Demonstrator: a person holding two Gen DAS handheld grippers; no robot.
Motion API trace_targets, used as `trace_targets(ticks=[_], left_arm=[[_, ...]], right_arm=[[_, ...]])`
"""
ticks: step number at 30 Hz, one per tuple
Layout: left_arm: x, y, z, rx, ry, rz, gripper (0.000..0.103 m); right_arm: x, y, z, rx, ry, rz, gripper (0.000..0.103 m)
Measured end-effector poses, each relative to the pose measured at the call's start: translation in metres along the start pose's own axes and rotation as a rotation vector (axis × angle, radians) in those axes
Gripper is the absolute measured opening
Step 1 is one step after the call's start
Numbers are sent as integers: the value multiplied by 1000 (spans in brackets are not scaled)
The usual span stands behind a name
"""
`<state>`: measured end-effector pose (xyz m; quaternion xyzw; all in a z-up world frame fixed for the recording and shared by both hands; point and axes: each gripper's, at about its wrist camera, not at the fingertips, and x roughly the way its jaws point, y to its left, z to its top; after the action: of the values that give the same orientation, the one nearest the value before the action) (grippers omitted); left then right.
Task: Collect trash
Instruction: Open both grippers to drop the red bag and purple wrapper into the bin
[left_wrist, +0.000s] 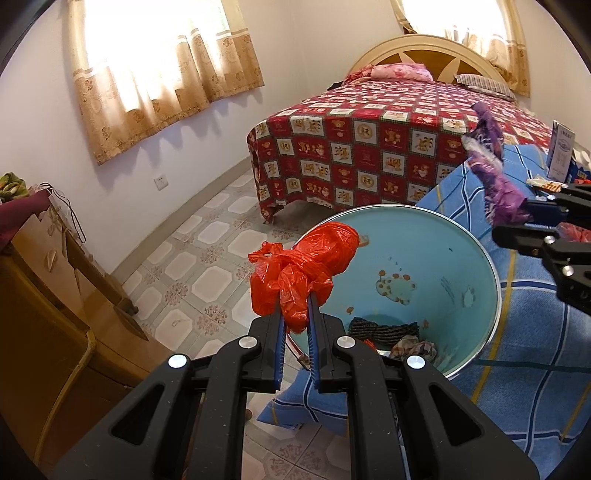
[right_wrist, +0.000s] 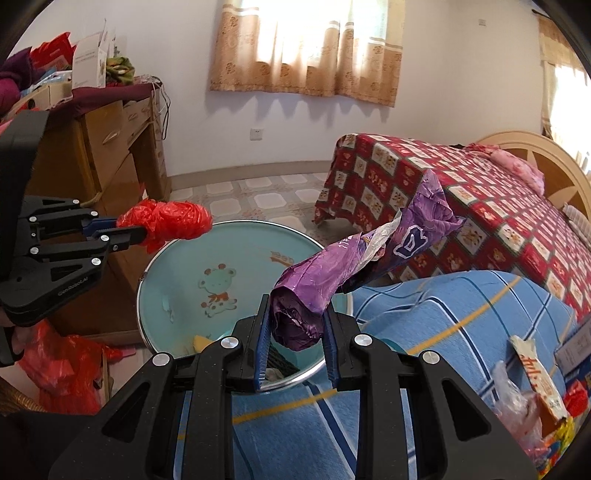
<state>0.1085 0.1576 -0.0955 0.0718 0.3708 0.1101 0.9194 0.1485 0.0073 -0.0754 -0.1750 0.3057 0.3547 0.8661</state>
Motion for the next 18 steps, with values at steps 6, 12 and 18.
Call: trace_targets(ticks=[6,12,18], left_arm=[[0,3,1,-11,-3,2,10],[-1,4,0,-15,-3,-2,10],[-2,3,1,-14,-6,-7,10]], right_arm=[[8,4,3,-13,12,8,26],[8,6,4,-18,15,11,26],[8,6,3,-19,14,12,26]])
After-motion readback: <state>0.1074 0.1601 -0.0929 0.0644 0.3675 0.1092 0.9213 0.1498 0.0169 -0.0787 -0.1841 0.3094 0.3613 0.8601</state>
